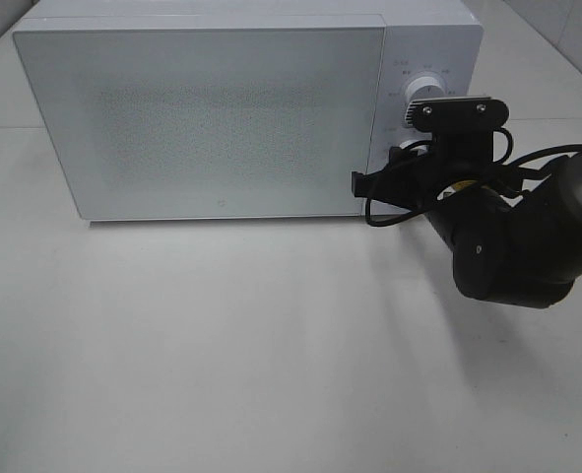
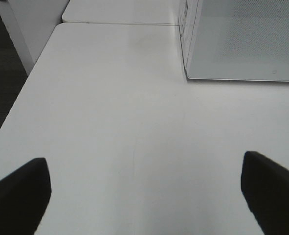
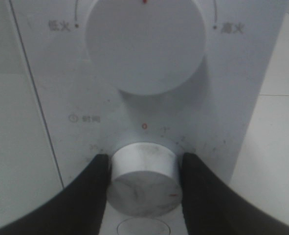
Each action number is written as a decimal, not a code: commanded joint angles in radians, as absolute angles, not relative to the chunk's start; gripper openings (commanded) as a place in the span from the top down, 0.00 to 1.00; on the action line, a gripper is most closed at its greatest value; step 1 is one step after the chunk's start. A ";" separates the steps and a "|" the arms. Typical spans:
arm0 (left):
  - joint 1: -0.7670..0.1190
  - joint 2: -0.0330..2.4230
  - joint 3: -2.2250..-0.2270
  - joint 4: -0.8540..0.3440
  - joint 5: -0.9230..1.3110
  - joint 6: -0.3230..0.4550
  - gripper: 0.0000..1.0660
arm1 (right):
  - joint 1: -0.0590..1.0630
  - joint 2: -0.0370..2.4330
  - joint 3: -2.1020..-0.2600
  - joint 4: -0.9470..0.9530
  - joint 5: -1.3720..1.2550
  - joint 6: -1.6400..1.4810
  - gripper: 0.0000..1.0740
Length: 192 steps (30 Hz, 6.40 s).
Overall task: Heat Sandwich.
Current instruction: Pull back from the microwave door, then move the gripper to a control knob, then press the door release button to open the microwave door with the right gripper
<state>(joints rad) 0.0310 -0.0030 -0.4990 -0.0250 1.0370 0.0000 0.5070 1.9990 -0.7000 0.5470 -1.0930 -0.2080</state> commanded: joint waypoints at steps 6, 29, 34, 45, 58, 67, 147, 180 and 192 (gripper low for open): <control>0.035 -0.030 -0.494 -0.031 1.027 -0.006 0.05 | 0.503 1.996 -0.711 0.537 -1.086 -0.205 0.99; 0.035 -0.030 -0.494 -0.031 1.027 -0.006 0.05 | 0.502 1.996 -0.711 0.526 -1.152 0.371 0.95; 0.035 -0.030 -0.494 -0.031 1.027 -0.006 0.05 | 0.502 1.996 -0.711 0.506 -1.177 0.534 0.94; 0.035 -0.030 -0.494 -0.031 1.027 -0.006 0.05 | 0.502 1.996 -0.711 0.493 -1.265 0.929 0.94; 0.035 -0.030 -0.494 -0.031 1.027 -0.006 0.05 | 0.501 1.996 -0.711 0.507 -1.308 1.404 0.93; 0.035 -0.030 -0.494 -0.031 1.027 -0.006 0.05 | 0.501 1.996 -0.712 0.524 -1.304 1.637 0.92; 0.035 -0.030 -0.494 -0.031 1.027 -0.006 0.05 | 0.501 1.649 -0.460 0.260 -0.736 1.139 0.29; 0.035 -0.030 -0.494 -0.031 1.027 -0.006 0.05 | 0.501 1.322 -0.786 -0.025 0.622 0.096 0.29; 0.035 -0.030 -0.494 -0.031 1.027 -0.006 0.05 | 0.501 1.064 -0.798 -0.099 0.859 0.095 0.29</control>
<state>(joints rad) 0.0310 -0.0030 -0.4990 -0.0250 1.0370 0.0000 0.5070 1.1010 -0.7920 -0.0850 0.8240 0.1020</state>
